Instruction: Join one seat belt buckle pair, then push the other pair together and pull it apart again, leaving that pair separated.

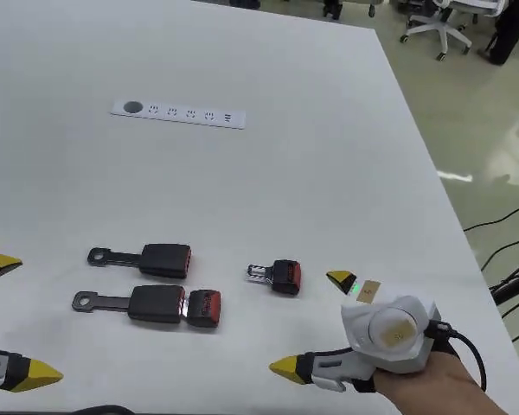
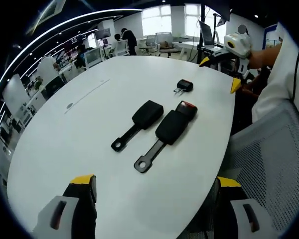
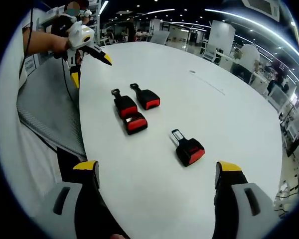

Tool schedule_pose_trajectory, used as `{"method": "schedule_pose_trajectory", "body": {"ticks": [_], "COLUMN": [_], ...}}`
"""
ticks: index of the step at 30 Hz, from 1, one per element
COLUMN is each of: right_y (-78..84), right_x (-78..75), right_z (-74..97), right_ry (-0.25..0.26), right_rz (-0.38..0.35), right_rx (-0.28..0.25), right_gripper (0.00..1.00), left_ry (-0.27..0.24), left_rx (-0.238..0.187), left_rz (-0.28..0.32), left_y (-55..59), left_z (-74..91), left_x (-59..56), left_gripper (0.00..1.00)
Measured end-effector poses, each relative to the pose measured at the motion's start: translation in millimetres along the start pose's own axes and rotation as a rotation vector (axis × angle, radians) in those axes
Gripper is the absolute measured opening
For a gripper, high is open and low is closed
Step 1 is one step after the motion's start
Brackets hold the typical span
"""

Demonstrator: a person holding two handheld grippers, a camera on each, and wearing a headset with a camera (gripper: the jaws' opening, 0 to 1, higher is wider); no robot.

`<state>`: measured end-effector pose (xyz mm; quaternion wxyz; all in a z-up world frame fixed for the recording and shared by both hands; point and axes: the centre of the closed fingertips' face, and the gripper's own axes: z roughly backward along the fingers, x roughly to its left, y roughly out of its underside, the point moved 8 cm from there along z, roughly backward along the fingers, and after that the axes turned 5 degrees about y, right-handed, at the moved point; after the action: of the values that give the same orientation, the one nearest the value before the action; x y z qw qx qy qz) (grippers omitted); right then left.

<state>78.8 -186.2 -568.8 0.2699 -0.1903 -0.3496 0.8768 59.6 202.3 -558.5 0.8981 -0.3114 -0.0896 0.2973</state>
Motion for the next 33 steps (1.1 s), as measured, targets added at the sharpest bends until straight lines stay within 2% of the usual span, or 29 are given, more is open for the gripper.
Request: {"method": "schedule_pose_trajectory", "body": {"ticks": [5,11,14,16,25,28,30,33], "right_y": [1.1,-4.9,-9.9,-4.1,-4.5,-4.8,-9.1,-2.7], "right_x": [2.8,6.1,8.9,6.8,11.5,10.5,12.5,10.1], "right_z": [0.8,4.0,8.3,1.8,-1.0,-2.0,2.2,-3.7], "right_ry": [0.007,0.007,0.010,0.006,-0.011,-0.009,-0.008,-0.006], "right_rz": [-0.007,-0.029,-0.032,-0.042,-0.024,-0.040,-0.041,-0.052], "right_rx": [-0.006,-0.028,-0.027,-0.028,-0.018,-0.022,-0.021,-0.017], "right_gripper": [0.99,1.00,1.00,1.00,1.00,1.00,1.00,1.00], "left_ry": [-0.017,-0.031,-0.040,-0.037,-0.037,-0.047,-0.052,-0.053], "left_rx": [-0.017,-0.063,-0.071,-0.111,-0.125,-0.134,-0.138,-0.138], "left_rz": [0.020,0.049,0.053,0.078,0.080,0.080,0.086,0.083], "left_y": [7.4,6.7,8.2,2.8,3.3,4.4,4.7,4.0], "left_z": [5.5,11.9,13.1,15.3,15.4,16.5,16.9,17.2], "left_x": [1.7,3.2,4.3,2.7,3.5,4.4,5.2,3.8], "left_gripper": [1.00,1.00,1.00,1.00,1.00,1.00,1.00,1.00]}}
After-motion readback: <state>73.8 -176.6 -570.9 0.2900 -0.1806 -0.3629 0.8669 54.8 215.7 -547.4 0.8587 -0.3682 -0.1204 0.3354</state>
